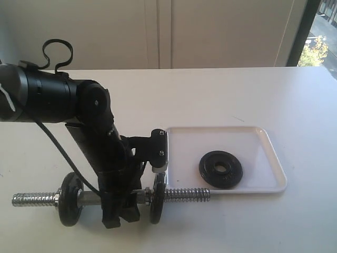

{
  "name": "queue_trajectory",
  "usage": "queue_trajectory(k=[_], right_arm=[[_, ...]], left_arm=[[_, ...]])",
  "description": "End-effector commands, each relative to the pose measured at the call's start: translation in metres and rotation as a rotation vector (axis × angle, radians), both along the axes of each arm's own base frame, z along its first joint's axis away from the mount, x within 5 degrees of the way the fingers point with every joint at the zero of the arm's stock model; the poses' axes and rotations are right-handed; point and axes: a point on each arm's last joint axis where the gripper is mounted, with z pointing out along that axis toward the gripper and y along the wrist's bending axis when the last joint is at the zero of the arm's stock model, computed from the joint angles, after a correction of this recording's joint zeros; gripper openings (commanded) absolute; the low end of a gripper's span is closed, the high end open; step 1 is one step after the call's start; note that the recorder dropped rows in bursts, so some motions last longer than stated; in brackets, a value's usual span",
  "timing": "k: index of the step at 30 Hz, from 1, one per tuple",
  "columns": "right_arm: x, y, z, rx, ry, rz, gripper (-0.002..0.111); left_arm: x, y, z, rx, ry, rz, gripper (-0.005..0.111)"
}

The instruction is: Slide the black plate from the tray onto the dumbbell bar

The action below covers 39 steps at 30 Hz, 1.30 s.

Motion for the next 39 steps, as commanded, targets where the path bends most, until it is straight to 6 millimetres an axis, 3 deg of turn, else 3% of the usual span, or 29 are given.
queue_trajectory(k=[1, 29, 39], right_arm=[[-0.0002, 0.0, 0.0003, -0.003, -0.011, 0.002, 0.0], [-0.0002, 0.0, 0.0003, -0.003, -0.011, 0.002, 0.0], [-0.0002, 0.0, 0.0003, -0.003, -0.011, 0.002, 0.0]], left_arm=[[-0.0018, -0.0041, -0.0007, -0.018, 0.01, 0.006, 0.063], [0.0006, -0.0053, -0.001, -0.029, -0.016, 0.008, 0.063], [0.0025, -0.0066, -0.0098, -0.017, -0.006, 0.009, 0.063]])
